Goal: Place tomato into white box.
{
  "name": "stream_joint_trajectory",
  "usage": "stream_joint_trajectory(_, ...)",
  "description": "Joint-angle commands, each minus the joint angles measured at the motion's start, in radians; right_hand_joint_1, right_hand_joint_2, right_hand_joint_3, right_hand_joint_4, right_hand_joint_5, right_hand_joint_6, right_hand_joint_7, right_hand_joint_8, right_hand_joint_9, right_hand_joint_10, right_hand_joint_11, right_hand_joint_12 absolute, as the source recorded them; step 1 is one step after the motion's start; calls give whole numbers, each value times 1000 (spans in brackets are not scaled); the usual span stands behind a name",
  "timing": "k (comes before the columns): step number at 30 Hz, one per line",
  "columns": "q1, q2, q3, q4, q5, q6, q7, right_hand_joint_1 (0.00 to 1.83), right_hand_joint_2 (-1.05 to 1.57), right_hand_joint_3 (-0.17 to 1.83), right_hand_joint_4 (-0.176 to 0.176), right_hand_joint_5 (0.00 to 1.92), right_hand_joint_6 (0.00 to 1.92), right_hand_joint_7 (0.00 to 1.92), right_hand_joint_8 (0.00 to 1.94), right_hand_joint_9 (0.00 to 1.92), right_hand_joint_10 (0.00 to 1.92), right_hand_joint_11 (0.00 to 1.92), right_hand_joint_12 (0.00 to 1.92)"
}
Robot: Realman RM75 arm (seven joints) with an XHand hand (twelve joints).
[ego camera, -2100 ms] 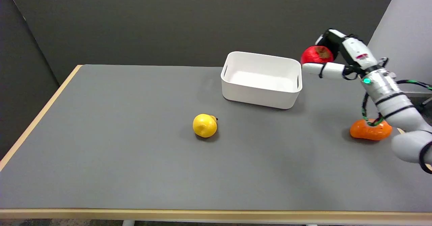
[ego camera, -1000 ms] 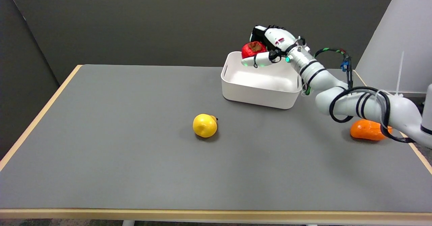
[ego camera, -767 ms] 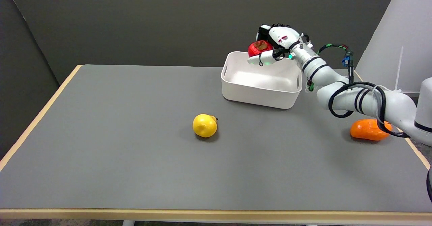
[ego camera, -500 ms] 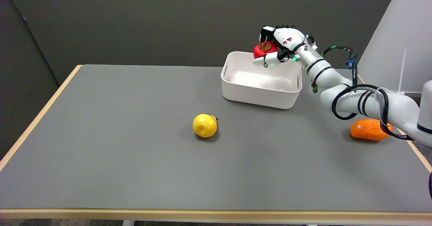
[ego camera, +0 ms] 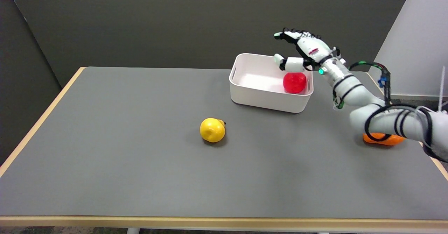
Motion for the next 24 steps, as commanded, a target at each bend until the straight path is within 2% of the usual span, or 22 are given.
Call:
stream_joint_trajectory(1,-436,184,273,-263,197,319,188,231,657,980,143,205,476,256,328,257,616,116,1106)
stream_joint_trajectory(5,-565,186,290,-283,260,519,387,221,650,997,142,203,484,257,340,260,626,126,1087)
stream_joint_trajectory(8,-709,215,348,-448,369,589,370,235,667,972,139,207,475,266,328,261,625,114,1110)
stream_joint_trajectory(12,-819,245,396,-570,390,720,331,256,676,962,136,227,497,298,347,269,638,114,1126)
stream_joint_trajectory(14,-825,270,376,-618,421,735,331,235,648,1024,139,220,519,294,381,268,653,148,1067)
stream_joint_trajectory(16,-825,291,359,-631,420,736,333,269,696,930,133,237,505,316,358,278,654,136,1121)
stream_joint_trajectory(24,-823,296,332,-555,330,709,338,283,697,915,121,231,481,324,351,282,679,127,1165)
